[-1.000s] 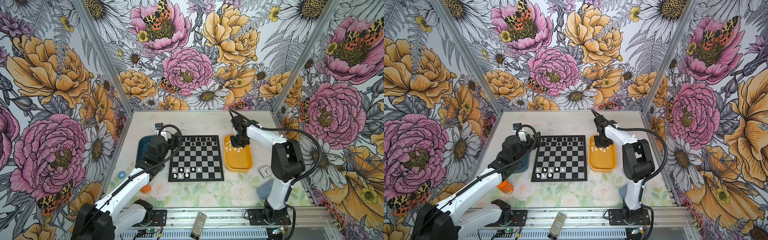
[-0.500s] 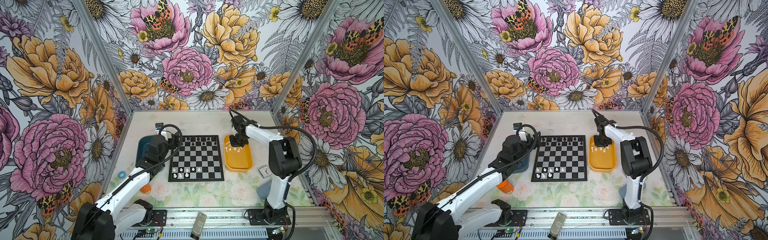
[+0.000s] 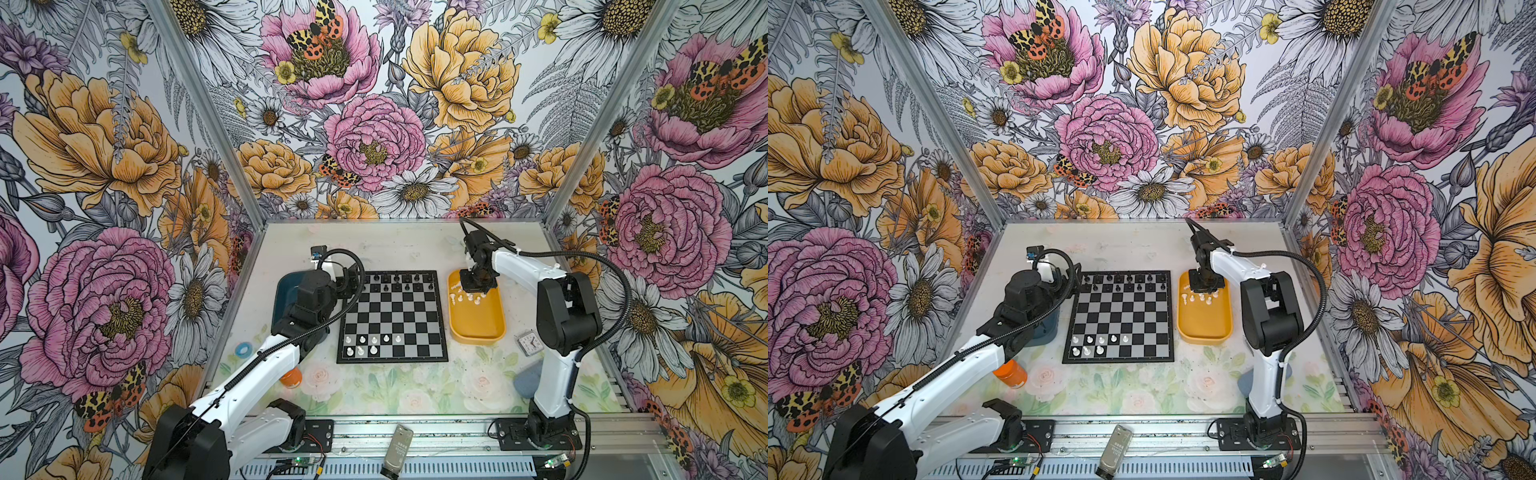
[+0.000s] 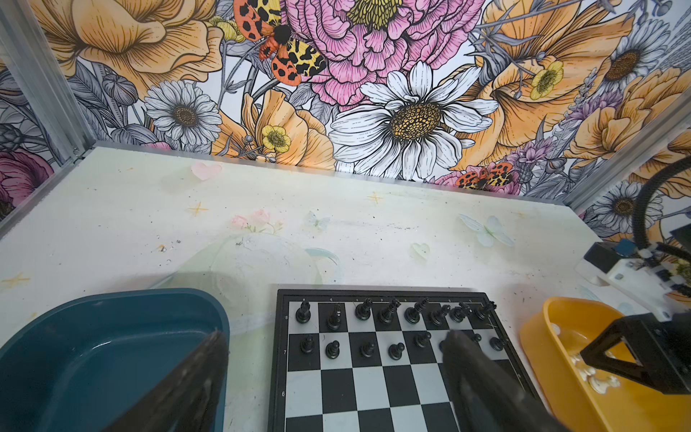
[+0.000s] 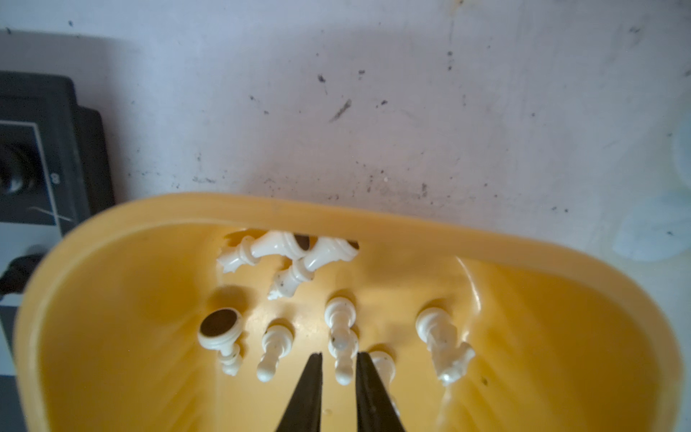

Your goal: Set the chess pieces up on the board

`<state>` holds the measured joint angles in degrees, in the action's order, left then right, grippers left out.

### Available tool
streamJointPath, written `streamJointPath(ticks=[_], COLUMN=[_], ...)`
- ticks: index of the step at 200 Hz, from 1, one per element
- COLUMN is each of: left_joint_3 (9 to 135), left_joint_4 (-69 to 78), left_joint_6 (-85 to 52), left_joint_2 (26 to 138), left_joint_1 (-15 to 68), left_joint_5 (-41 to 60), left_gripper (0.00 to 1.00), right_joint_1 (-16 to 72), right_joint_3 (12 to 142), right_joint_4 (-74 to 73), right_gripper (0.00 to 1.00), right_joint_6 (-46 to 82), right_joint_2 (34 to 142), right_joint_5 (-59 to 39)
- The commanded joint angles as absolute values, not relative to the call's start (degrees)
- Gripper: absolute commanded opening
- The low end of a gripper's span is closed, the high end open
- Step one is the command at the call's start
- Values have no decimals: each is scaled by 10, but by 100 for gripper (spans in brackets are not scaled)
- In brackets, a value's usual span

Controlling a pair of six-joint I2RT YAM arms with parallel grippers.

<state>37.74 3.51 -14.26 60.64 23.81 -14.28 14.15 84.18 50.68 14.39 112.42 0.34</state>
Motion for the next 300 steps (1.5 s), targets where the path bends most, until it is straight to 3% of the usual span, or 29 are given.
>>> streamJointPath(ticks=[1, 141, 193, 233, 300], left_joint_3=[393, 394, 393, 393, 391], left_joint_4=[48, 48, 47, 47, 47], left_joint_6=[-148, -148, -146, -147, -146], left_joint_2=[613, 618, 614, 615, 611], left_joint_1=[235, 236, 234, 236, 236], left_joint_5=[-132, -134, -135, -134, -135], left_gripper=[91, 91, 91, 91, 91], right_joint_1=[137, 137, 137, 137, 137], right_joint_3=[858, 865, 867, 867, 866], right_joint_4=[496, 492, 491, 492, 493], right_gripper=[20, 19, 13, 0, 0], right_joint_6=[138, 141, 141, 141, 142], right_joint_2=[1135, 1154, 1157, 1156, 1131], right_joint_5=[2, -15, -15, -13, -9])
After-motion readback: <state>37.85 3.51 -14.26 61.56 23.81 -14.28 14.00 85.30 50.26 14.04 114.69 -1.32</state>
